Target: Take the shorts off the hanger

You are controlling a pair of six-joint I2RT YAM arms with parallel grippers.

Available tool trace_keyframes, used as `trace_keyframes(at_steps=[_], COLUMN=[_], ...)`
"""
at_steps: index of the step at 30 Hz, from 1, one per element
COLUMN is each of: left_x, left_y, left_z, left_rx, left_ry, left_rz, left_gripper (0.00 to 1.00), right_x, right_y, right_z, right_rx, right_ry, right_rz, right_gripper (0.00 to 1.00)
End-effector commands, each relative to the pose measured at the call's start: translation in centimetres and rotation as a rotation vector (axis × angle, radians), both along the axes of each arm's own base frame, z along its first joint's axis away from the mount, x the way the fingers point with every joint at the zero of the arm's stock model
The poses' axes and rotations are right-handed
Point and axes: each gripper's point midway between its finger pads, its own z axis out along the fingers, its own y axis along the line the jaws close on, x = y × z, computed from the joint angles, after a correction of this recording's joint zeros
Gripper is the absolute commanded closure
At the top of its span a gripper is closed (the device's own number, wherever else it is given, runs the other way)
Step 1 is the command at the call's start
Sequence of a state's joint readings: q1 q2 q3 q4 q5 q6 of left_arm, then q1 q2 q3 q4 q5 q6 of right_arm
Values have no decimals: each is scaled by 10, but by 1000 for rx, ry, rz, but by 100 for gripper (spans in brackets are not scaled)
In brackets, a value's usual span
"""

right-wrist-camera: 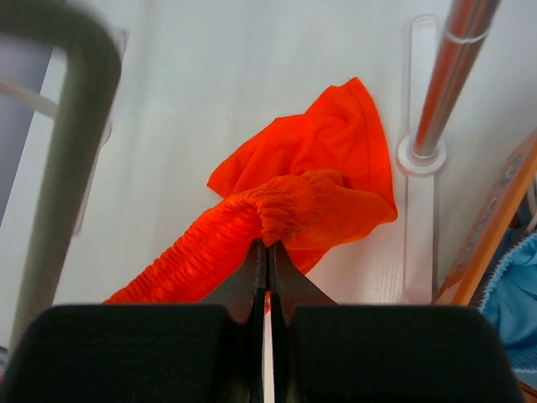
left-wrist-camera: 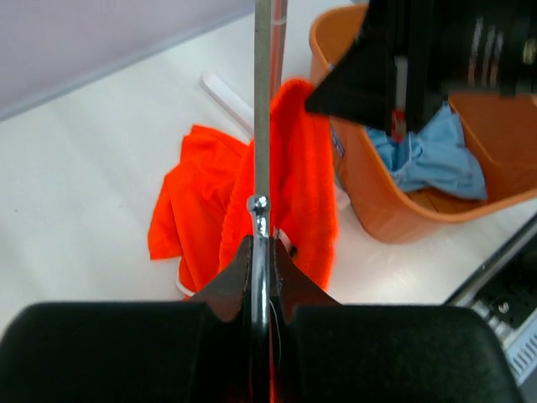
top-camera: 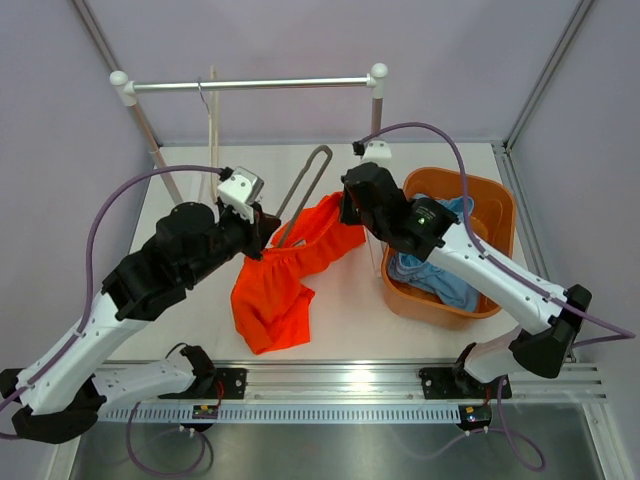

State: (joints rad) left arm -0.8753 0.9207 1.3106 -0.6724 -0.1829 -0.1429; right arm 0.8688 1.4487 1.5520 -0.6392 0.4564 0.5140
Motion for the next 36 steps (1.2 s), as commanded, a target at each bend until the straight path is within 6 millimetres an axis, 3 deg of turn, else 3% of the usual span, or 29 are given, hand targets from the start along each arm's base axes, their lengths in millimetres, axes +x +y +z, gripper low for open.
trace_keyframes(at_steps=[1,8,14,18,22,23,24,27,30,33,35,36], left_x=[15,38,57,71,86,86,89,86,79,71,64,61], left_y=[6,5,-10,-2,6,7,3,4,6,7,10,12], left_z=[49,92,99,103,109,121,123,131,131,125,119,117], left_rx=[-154,-274,-327,-336,-309,-325,-320,-318,-317,-307,-298,-294], left_ry=[-128,-234,-251,-315,-374,-389,-386,-380,-364,-330,-307,-301], left_rz=[100,200,237,326,412,413,413,402,379,346,326,323], left_gripper=[100,100,100,100,100,100,100,100,100,100,100,100], right_x=[-36,-109,-140,-171,-179,-176,-173,-153,-139,-121,-106,-100], right_y=[19,55,58,66,66,67,62,38,8,-23,-59,-75], right_z=[29,53,79,92,101,97,96,119,158,211,238,266], right_rx=[2,19,19,-18,-86,-119,-153,-185,-178,-143,-154,-142], right_ry=[-61,-111,-179,-228,-272,-273,-272,-334,-433,-563,-622,-690], right_rz=[98,325,433,548,540,518,493,345,241,104,-45,-112], right_gripper=[100,100,100,100,100,100,100,100,100,100,100,100])
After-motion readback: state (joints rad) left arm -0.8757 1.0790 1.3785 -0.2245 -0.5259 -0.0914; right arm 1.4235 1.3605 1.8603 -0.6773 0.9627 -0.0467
